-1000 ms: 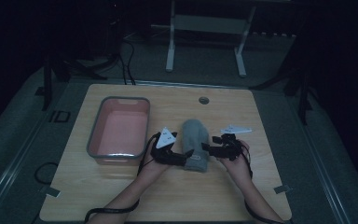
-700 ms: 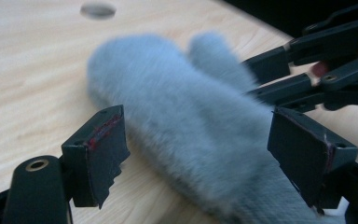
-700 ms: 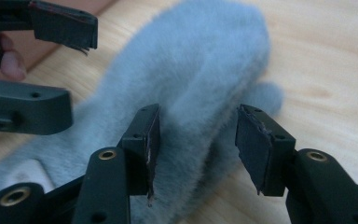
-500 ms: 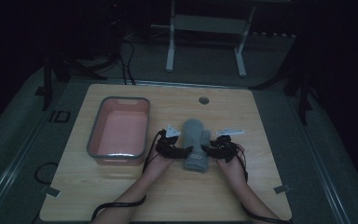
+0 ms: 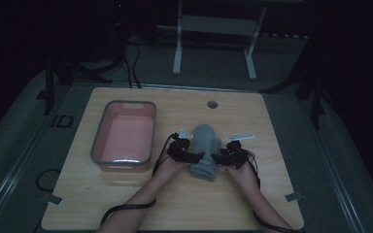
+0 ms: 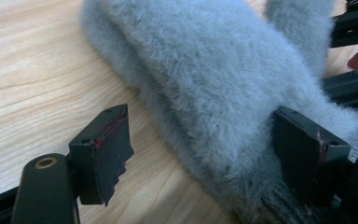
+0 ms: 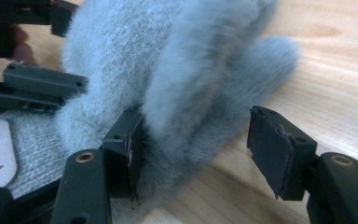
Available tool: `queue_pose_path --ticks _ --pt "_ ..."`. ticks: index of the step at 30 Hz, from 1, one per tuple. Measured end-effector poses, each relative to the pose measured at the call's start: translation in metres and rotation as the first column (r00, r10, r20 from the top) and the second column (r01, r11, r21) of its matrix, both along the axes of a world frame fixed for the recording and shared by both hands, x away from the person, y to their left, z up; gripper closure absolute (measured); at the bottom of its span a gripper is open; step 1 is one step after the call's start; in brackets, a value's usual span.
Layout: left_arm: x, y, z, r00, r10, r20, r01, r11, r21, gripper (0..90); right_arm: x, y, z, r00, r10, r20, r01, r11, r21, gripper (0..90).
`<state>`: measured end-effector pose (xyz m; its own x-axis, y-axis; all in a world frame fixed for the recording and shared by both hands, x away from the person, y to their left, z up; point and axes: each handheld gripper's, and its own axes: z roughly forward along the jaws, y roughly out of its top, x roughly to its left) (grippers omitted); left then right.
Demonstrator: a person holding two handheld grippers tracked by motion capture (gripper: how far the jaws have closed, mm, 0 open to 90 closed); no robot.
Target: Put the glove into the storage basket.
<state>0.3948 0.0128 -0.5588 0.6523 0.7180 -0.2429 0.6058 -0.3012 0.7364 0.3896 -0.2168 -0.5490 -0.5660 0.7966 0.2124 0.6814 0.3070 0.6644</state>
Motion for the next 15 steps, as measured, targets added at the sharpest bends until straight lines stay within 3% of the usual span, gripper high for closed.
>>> queue_pose_path --ticks 2,3,4,6,7,10,11,15 --pt "0.003 -0.001 -0.001 0.9998 -0.017 -0.010 0.017 0.9998 -0.009 25.3 0.002 -0.001 -0.001 0.9999 0.005 -0.013 -0.005 0.9999 0.011 38.5" --pt "0.004 -0.002 -0.002 0.9995 -0.022 -0.022 0.022 0.9997 -0.011 26.4 0.003 -0.001 0.000 0.9994 0.024 -0.023 -0.024 0.9996 0.017 47.7" --pt "0.009 -0.002 -0.002 0.9979 -0.045 -0.047 0.044 0.9988 -0.020 28.1 0.003 0.000 0.000 0.9991 0.031 -0.029 -0.030 0.9993 0.024 50.7" --pt "0.010 -0.003 -0.002 0.9967 -0.062 -0.052 0.061 0.9978 -0.026 30.9 0.002 0.001 -0.001 0.9991 0.037 -0.023 -0.036 0.9990 0.025 55.3" --pt "0.012 -0.004 -0.002 0.9946 -0.084 -0.061 0.081 0.9960 -0.037 39.0 0.002 0.001 -0.002 0.9987 0.048 -0.019 -0.048 0.9983 0.034 60.0" --pt "0.013 -0.005 -0.003 0.9923 -0.096 -0.078 0.092 0.9941 -0.057 47.3 0.003 0.000 -0.002 0.9980 0.056 -0.028 -0.055 0.9975 0.046 66.7" --pt "0.014 -0.005 -0.004 0.9894 -0.111 -0.094 0.103 0.9912 -0.083 49.8 0.002 0.000 -0.002 0.9978 0.060 -0.028 -0.059 0.9972 0.047 68.5" --pt "0.013 -0.007 -0.002 0.9885 -0.126 -0.084 0.118 0.9886 -0.094 63.1 0.002 0.001 -0.001 0.9979 0.061 -0.021 -0.060 0.9969 0.051 73.8"
